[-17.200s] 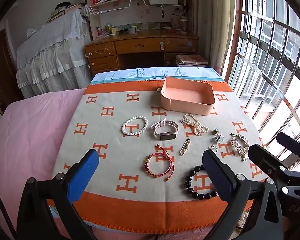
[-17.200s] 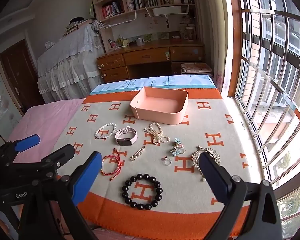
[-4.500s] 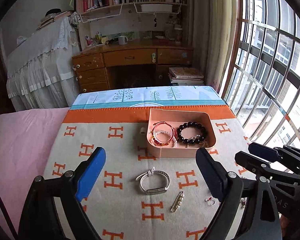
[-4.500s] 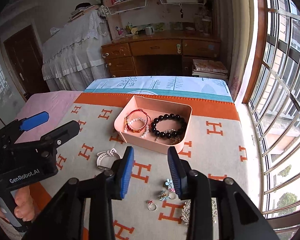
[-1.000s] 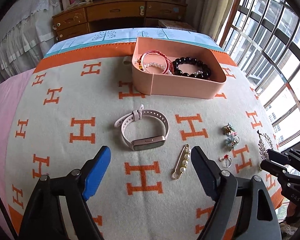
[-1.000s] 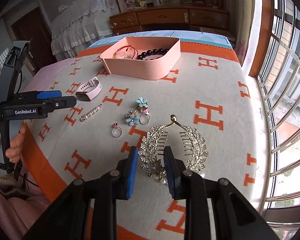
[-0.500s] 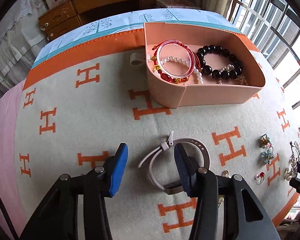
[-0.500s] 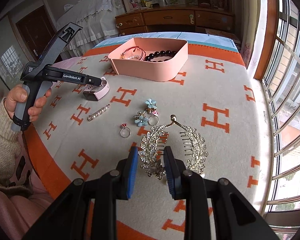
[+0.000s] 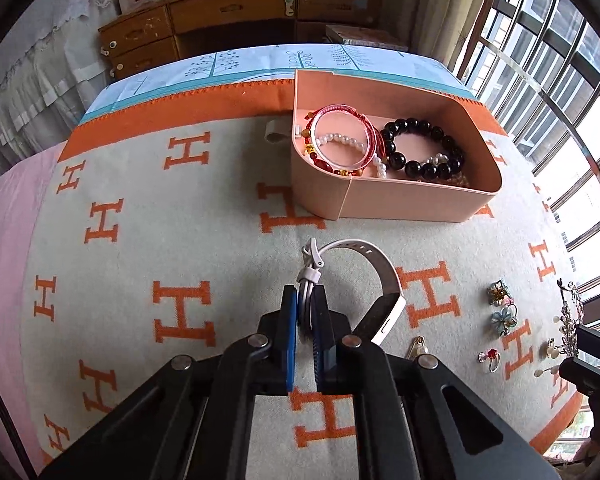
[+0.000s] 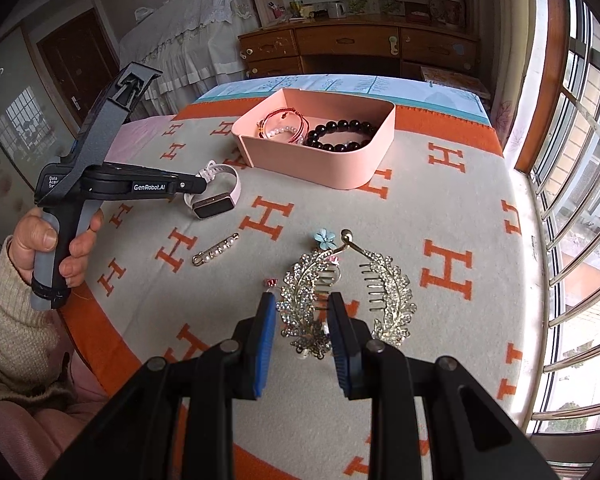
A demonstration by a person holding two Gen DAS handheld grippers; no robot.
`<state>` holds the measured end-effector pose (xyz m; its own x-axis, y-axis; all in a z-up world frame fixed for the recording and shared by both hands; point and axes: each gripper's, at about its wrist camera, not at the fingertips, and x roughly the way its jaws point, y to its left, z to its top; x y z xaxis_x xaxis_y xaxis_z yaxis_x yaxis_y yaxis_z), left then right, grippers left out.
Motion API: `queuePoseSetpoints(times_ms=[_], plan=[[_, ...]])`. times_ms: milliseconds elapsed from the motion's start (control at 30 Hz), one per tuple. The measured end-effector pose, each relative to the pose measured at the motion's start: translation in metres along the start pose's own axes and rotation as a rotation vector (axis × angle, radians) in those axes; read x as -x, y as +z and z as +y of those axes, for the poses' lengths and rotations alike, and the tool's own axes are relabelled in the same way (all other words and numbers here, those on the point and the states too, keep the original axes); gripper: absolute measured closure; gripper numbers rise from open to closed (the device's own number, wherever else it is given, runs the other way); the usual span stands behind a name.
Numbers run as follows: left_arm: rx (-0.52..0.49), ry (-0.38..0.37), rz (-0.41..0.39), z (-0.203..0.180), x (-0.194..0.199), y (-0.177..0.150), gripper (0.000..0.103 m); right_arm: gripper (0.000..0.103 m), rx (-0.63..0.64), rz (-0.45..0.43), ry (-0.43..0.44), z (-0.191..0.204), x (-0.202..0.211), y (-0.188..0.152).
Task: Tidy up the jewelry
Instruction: 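Carry the smartwatch and hair comb over the pink tray and lower them in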
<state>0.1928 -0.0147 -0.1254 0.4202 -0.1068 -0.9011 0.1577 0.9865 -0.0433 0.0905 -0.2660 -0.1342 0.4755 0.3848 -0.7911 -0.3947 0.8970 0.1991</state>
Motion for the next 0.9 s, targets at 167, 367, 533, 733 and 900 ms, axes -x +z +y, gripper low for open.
queuePoseSetpoints(times_ms=[167, 367, 533, 733, 900], plan=[[0.000, -0.011, -0.085, -0.002, 0.037, 0.008, 0.098, 0.077, 0.016, -0.027, 0.002, 0.011, 0.005, 0.012], [0.006, -0.032, -0.171, -0.002, 0.071, 0.023, 0.098, 0.077, 0.026, -0.071, -0.007, 0.019, 0.017, 0.030], [0.000, -0.036, -0.220, -0.005, 0.088, 0.039, 0.098, 0.077, 0.032, -0.127, -0.023, 0.022, 0.031, 0.050], [-0.005, -0.031, -0.247, -0.010, 0.089, 0.063, 0.098, 0.077, 0.017, -0.185, -0.036, 0.020, 0.041, 0.078], [0.002, -0.021, -0.239, -0.011, 0.075, 0.079, 0.098, 0.077, -0.005, -0.205, -0.045, 0.017, 0.039, 0.097]])
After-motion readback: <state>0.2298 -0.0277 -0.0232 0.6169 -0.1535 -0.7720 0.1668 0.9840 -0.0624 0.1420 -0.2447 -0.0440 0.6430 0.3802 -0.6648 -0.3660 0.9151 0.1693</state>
